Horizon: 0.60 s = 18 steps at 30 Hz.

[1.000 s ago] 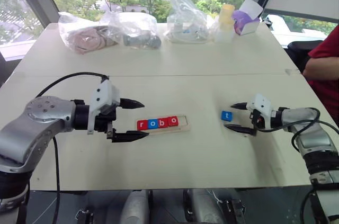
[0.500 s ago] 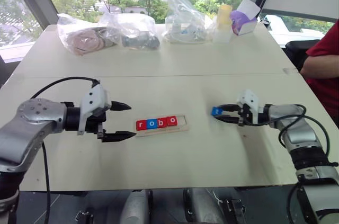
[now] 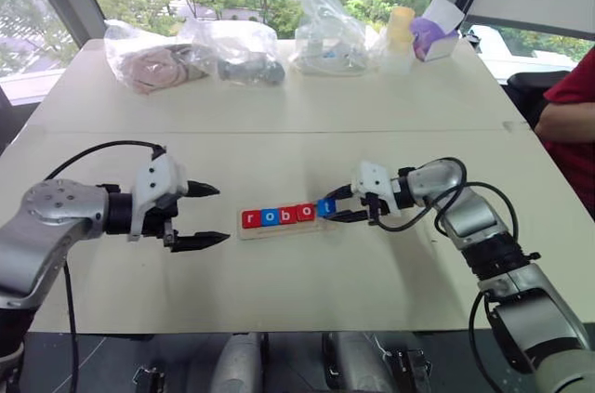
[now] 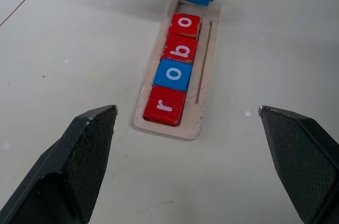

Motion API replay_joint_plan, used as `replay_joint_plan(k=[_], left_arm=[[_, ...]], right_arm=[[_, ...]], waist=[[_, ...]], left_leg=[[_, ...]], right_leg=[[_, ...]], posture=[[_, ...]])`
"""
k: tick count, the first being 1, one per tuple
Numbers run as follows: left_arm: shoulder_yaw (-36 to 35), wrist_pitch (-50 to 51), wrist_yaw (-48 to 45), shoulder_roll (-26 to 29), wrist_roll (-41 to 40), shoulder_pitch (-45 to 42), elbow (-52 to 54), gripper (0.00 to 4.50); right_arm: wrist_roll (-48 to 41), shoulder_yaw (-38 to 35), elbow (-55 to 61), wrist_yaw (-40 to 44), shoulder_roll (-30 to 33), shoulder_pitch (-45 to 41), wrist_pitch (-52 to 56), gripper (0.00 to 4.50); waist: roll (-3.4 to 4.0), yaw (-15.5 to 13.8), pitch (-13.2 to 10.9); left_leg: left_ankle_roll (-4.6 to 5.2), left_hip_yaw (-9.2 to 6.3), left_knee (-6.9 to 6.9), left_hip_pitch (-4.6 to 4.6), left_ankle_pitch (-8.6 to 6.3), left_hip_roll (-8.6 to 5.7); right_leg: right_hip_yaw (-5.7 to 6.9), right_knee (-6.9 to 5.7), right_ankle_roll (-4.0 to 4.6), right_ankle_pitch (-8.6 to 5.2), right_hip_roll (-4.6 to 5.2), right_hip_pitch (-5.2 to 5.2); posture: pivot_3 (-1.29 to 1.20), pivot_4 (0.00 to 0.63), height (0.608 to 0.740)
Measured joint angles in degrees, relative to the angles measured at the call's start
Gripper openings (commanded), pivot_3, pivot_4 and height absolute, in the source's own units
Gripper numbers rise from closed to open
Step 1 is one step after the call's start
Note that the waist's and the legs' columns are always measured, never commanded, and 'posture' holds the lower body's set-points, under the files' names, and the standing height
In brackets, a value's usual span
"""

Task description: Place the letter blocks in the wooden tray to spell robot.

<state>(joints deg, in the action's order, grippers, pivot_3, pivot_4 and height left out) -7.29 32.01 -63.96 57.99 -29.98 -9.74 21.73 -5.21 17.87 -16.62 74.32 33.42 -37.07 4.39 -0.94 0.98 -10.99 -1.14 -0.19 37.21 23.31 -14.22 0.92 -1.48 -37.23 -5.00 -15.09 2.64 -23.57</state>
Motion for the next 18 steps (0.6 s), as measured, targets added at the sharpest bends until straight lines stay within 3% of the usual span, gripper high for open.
replay_joint_plan(k=[18], left_arm=[[-0.95,0.32,2.35,-0.08,-0.01,1.37,2.97,4.50]], right_arm=[[2.85,0.54,-6.27,-0.06,-3.88,-1.88,-4.21,1.86]], waist=[[0.00,0.00,0.00]], left_leg=[[0.00,-0.02,-0.01,-0.01,0.00,0.00]], right_leg=[[0.01,-0.03,0.00,0.00,-0.01,0.01]], posture=[[0.00,0.150,0.740]])
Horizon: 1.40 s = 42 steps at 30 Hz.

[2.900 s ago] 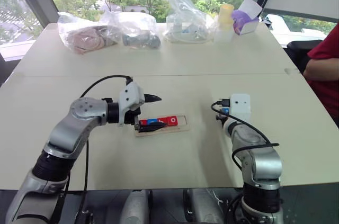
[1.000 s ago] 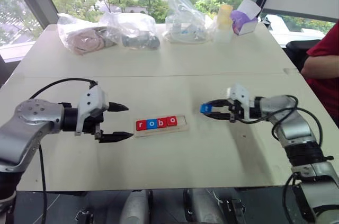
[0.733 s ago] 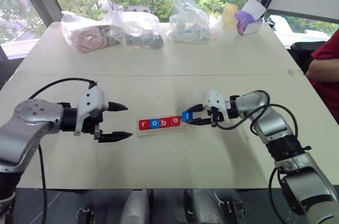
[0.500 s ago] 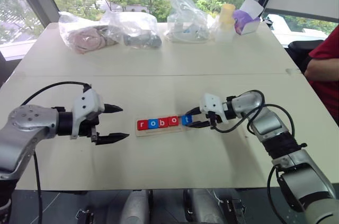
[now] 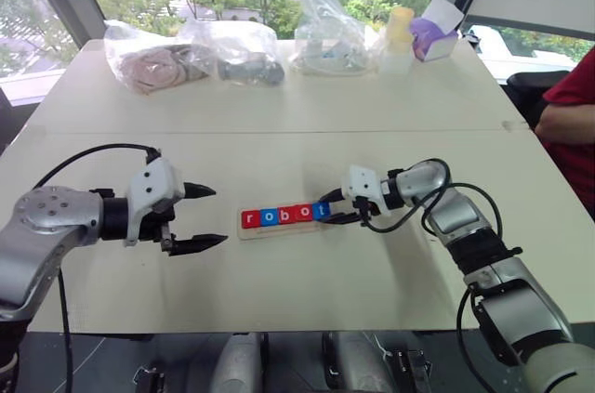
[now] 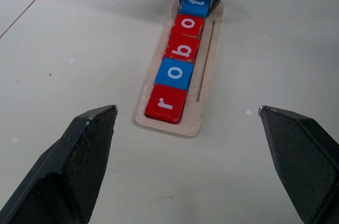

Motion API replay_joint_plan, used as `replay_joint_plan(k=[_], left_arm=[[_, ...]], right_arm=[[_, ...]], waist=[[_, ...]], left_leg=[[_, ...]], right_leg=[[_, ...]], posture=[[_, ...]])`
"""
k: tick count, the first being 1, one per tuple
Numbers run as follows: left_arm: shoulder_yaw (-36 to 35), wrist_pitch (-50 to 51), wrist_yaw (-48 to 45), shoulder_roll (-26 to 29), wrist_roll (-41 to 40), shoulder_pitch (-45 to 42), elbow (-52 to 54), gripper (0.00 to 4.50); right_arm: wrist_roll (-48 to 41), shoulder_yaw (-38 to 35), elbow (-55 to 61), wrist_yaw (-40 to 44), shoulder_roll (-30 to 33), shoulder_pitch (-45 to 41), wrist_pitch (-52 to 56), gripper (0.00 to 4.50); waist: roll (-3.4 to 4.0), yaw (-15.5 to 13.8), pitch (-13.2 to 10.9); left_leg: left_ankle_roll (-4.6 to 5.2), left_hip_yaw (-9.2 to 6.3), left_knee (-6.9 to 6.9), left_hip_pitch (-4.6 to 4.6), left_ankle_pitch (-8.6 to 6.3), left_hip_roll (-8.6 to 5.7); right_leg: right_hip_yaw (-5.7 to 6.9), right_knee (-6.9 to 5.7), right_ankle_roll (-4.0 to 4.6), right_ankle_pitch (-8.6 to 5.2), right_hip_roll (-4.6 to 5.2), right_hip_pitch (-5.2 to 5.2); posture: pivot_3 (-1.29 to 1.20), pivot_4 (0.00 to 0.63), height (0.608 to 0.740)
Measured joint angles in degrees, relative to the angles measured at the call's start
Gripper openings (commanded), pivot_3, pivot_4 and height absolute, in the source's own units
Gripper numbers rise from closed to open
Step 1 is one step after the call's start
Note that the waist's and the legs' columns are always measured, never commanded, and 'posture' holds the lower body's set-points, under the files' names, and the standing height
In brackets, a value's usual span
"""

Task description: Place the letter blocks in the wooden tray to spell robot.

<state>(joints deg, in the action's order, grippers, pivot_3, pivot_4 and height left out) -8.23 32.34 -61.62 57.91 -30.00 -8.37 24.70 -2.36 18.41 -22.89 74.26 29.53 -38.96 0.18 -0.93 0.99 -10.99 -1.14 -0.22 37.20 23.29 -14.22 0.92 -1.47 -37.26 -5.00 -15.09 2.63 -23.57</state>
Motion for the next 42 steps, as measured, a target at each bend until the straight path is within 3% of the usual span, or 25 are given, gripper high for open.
replay_joint_plan(k=[8,11,14,15,31,42], left_arm=[[0.26,0.84,0.62,-0.49,-0.48,-0.44,1.27,4.50],[0.37,0.85,0.62,-0.49,-0.44,-0.55,1.21,4.50],[0.62,0.85,0.62,-0.50,-0.42,-0.75,1.19,4.50],[0.63,0.84,0.60,-0.49,-0.41,-0.75,1.18,4.50],[-2.83,1.14,0.87,-0.78,-0.76,3.56,-1.07,4.50],[-2.01,0.95,0.95,-1.25,-0.45,2.77,-1.35,4.50]], right_arm=[[-0.03,0.00,0.00,-0.58,-0.99,0.20,0.58,1.86],[-0.04,-0.01,0.00,-0.81,-1.13,0.21,0.61,2.75],[-0.10,-0.25,0.05,-1.84,-1.50,0.21,0.71,4.27],[-0.31,-0.61,0.39,-2.20,-1.50,0.30,1.36,4.45],[-8.40,-10.85,29.54,-9.75,7.22,14.44,20.88,4.45],[-4.98,-7.29,23.40,-17.33,2.40,13.89,17.31,4.45]], waist=[[0.00,0.11,0.00],[0.00,0.07,0.00],[0.00,0.07,0.00],[0.00,0.06,0.00],[0.00,-0.09,0.00],[-0.01,-0.02,0.01]], left_leg=[[0.00,0.00,0.00,-0.02,0.00,0.00],[0.00,0.00,0.00,-0.01,0.00,0.00],[0.00,0.00,0.00,-0.01,0.00,0.00],[0.00,0.00,0.00,-0.01,0.00,0.00],[0.00,-0.04,-0.02,-0.01,0.00,0.01],[0.00,0.02,0.01,-0.02,0.00,0.00]], right_leg=[[0.00,-0.02,0.00,0.00,-0.02,0.00],[0.00,-0.02,0.00,0.00,-0.02,0.00],[0.00,-0.02,0.00,0.00,-0.02,0.00],[0.00,-0.02,0.00,0.00,-0.02,0.00],[0.01,-0.02,0.02,-0.01,0.02,-0.01],[-0.01,0.00,0.07,-0.04,0.01,0.00]], posture=[[0.00,0.150,0.740],[0.00,0.150,0.740],[0.00,0.150,0.740],[0.00,0.150,0.740],[0.00,0.150,0.740],[0.00,0.150,0.740]])
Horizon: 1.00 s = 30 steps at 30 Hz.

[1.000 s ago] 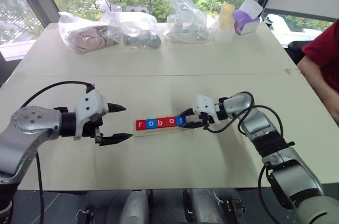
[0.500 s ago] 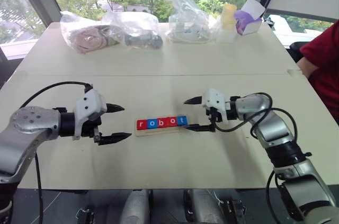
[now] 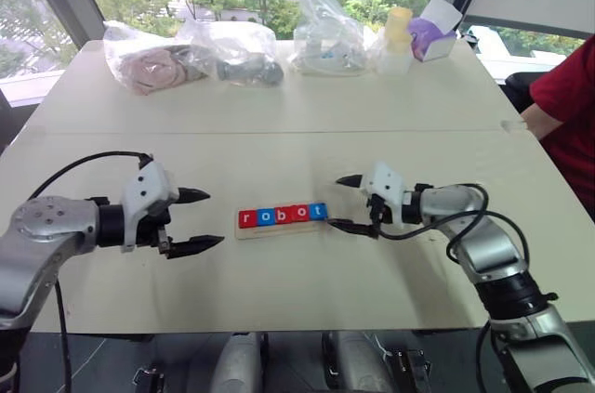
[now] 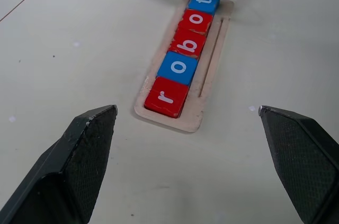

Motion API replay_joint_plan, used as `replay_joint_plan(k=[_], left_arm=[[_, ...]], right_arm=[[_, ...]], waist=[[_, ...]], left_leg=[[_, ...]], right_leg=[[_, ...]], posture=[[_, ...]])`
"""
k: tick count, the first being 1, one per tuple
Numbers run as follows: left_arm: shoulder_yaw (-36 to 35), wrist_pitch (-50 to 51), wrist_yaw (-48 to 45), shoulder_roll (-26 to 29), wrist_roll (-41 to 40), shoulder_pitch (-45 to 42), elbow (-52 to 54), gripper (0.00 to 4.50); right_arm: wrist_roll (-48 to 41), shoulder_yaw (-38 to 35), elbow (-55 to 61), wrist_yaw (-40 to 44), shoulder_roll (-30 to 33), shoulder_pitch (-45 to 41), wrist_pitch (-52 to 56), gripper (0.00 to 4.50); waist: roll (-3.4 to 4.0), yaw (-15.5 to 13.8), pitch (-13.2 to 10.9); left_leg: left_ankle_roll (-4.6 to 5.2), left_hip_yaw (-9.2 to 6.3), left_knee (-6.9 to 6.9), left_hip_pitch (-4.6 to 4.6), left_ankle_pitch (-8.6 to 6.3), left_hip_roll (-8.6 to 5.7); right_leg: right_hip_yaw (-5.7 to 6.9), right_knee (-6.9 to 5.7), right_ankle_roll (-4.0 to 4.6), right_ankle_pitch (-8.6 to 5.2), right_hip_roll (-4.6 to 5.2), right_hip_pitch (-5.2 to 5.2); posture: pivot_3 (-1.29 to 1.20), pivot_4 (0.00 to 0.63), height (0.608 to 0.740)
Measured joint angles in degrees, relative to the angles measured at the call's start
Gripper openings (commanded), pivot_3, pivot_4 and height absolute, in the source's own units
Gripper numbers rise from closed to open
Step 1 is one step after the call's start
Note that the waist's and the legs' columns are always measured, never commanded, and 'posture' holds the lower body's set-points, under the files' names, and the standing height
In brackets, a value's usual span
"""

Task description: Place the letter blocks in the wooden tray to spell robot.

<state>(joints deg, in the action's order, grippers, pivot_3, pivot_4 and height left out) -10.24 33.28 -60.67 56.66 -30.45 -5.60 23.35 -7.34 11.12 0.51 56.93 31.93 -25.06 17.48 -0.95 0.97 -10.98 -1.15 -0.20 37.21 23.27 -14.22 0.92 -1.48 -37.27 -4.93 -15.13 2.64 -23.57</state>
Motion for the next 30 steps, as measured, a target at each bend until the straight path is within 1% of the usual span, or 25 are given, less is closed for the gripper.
replay_joint_plan(k=[5,11,15,22,25,30], left_arm=[[0.05,-0.03,0.00,0.01,0.46,-0.06,-0.05,4.50],[0.05,-0.03,0.31,0.01,0.66,0.09,-0.03,4.50],[0.05,-0.06,0.80,-0.01,0.80,0.09,-0.03,4.50],[0.06,-0.09,0.97,-0.14,0.98,0.08,-0.02,4.50],[0.06,-0.09,0.96,-0.20,0.99,0.08,-0.01,4.50],[-2.16,0.06,1.20,-0.56,0.25,2.57,-0.16,4.50]], right_arm=[[0.81,1.96,-1.90,-0.34,-1.57,-1.44,-2.38,4.45],[2.88,3.02,-5.36,-0.32,-1.53,-2.18,-5.66,4.45],[3.93,3.18,-7.63,-0.38,-1.55,-3.12,-7.21,4.45],[4.37,3.18,-8.16,-0.01,-1.54,-3.51,-8.70,4.45],[3.55,3.09,-7.12,1.10,-1.43,-3.41,-8.58,4.45],[-2.29,-0.97,2.60,2.16,0.75,0.15,-3.34,4.45]], waist=[[-0.01,0.02,0.00],[-0.01,0.00,0.00],[-0.01,0.01,0.00],[-0.01,0.02,0.00],[0.00,0.01,0.00],[0.00,-0.12,0.00]], left_leg=[[0.00,-0.01,-0.01,0.00,0.00,0.00],[0.00,-0.01,-0.01,0.00,0.00,0.00],[0.00,-0.01,0.00,0.00,0.00,0.00],[0.00,-0.02,-0.01,0.00,0.00,0.00],[0.00,-0.02,-0.01,0.00,0.00,0.01],[0.00,-0.07,-0.02,0.02,0.00,0.02]], right_leg=[[0.01,0.00,-0.05,0.03,-0.02,0.01],[0.01,0.00,-0.04,0.02,-0.01,0.01],[0.01,0.00,-0.05,0.03,-0.01,0.00],[0.01,-0.01,-0.05,0.03,-0.02,0.01],[0.01,-0.01,-0.06,0.03,-0.02,0.00],[0.01,0.00,-0.07,0.04,0.02,0.00]], posture=[[0.00,0.150,0.740],[0.00,0.150,0.740],[0.00,0.150,0.740],[0.00,0.150,0.740],[0.00,0.150,0.740],[0.00,0.150,0.740]])
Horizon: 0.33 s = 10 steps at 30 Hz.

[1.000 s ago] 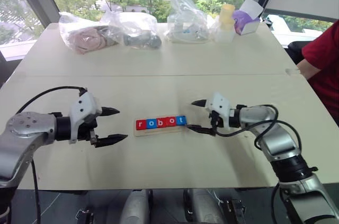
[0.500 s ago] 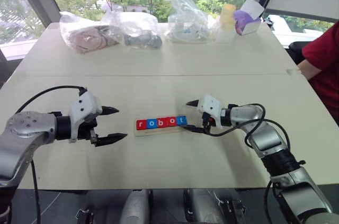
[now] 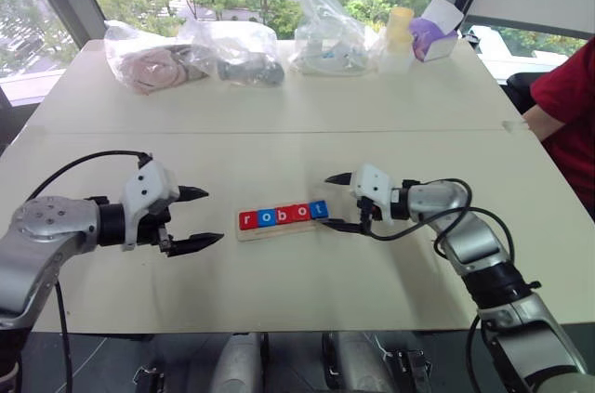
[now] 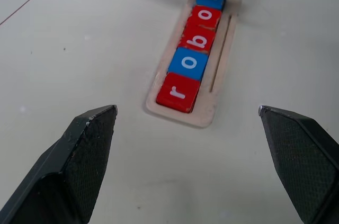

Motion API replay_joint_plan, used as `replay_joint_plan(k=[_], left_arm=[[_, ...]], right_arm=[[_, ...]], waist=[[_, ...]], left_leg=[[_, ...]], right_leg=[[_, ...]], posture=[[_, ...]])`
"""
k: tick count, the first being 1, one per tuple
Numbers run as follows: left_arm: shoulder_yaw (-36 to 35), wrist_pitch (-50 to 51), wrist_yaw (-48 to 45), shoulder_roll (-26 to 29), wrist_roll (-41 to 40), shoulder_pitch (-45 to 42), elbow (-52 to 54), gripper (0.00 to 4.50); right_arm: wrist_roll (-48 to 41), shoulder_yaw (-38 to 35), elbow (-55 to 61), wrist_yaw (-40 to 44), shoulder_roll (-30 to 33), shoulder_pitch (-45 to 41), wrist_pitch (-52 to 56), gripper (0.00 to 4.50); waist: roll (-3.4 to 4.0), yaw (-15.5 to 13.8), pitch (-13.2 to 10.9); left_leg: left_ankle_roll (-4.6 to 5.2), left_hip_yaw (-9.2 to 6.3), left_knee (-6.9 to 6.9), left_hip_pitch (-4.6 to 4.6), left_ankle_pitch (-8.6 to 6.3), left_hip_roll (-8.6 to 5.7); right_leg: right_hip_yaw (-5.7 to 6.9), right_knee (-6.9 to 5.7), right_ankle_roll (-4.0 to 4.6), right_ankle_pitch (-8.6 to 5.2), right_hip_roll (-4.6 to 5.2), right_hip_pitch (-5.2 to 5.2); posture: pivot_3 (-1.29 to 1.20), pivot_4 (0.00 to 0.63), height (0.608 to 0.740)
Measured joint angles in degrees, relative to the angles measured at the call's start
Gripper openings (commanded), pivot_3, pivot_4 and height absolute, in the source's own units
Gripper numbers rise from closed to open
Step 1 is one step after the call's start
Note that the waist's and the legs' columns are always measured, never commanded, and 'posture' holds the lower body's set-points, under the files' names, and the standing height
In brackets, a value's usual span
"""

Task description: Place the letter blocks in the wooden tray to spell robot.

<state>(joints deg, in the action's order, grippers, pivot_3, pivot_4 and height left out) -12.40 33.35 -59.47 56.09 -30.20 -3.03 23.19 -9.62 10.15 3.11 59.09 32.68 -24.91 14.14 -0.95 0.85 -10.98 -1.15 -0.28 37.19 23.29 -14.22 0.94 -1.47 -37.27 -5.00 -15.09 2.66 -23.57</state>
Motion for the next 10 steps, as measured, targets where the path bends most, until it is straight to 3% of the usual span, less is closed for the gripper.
replay_joint_plan(k=[5,10], left_arm=[[-6.01,1.47,2.75,-1.81,-0.81,6.09,0.07,4.50],[-11.98,4.16,4.85,-2.96,-2.20,13.81,3.92,4.50]], right_arm=[[-7.47,-10.33,9.79,-6.58,0.78,7.02,13.74,4.45],[-15.37,-18.92,21.81,-8.50,6.26,21.35,26.33,4.45]], waist=[[-0.01,-0.13,0.01],[-0.02,-0.21,0.02]], left_leg=[[0.00,-0.04,-0.01,0.00,0.00,0.01],[-0.01,-0.01,-0.05,0.00,-0.01,-0.02]], right_leg=[[0.00,0.00,0.16,-0.09,0.03,0.02],[0.01,0.12,0.20,-0.12,0.18,0.06]], posture=[[0.00,0.150,0.740],[0.00,0.150,0.740]])
